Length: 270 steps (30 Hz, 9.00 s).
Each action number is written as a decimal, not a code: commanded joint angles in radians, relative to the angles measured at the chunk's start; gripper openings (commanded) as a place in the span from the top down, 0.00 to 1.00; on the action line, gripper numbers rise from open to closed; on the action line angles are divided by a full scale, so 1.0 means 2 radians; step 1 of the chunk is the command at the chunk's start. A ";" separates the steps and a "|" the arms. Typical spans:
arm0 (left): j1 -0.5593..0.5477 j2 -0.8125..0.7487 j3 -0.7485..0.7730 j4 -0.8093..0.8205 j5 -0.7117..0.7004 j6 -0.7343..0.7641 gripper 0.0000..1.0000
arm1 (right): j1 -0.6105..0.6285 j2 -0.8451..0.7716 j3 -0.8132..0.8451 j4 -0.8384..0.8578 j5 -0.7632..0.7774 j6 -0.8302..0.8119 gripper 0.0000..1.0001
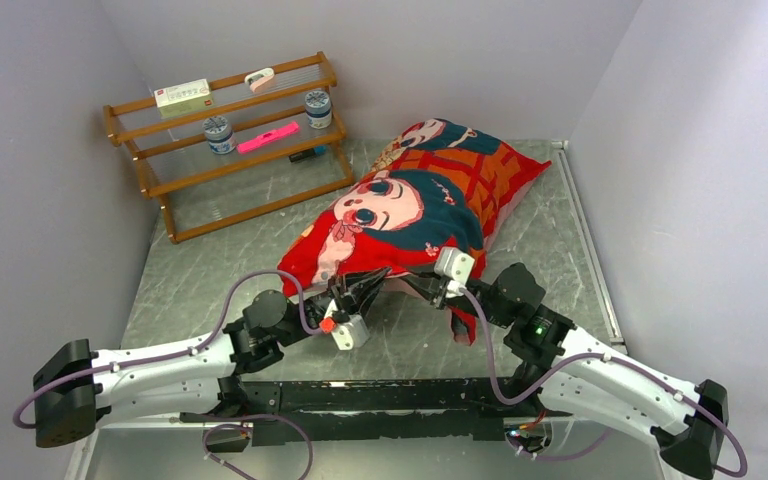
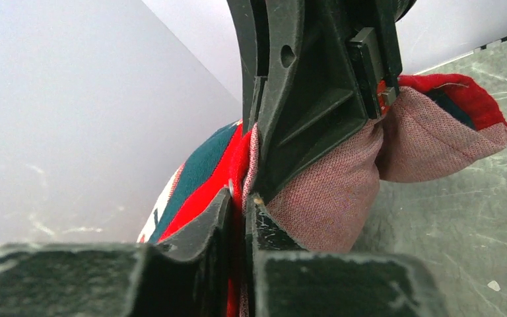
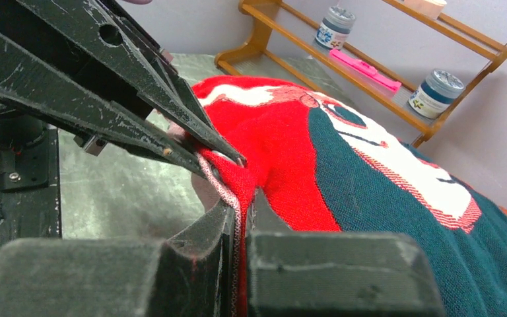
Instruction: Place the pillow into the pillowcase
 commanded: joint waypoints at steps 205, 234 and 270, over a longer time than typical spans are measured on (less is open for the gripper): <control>0.008 -0.084 0.050 -0.136 -0.035 0.053 0.34 | 0.168 0.054 0.067 0.099 0.319 -0.070 1.00; 0.008 -0.042 0.097 -0.238 -0.004 0.163 0.47 | 0.168 0.041 0.060 0.104 0.317 -0.064 1.00; 0.049 -0.049 0.128 -0.236 0.012 0.115 0.74 | 0.169 0.024 0.049 0.096 0.307 -0.050 1.00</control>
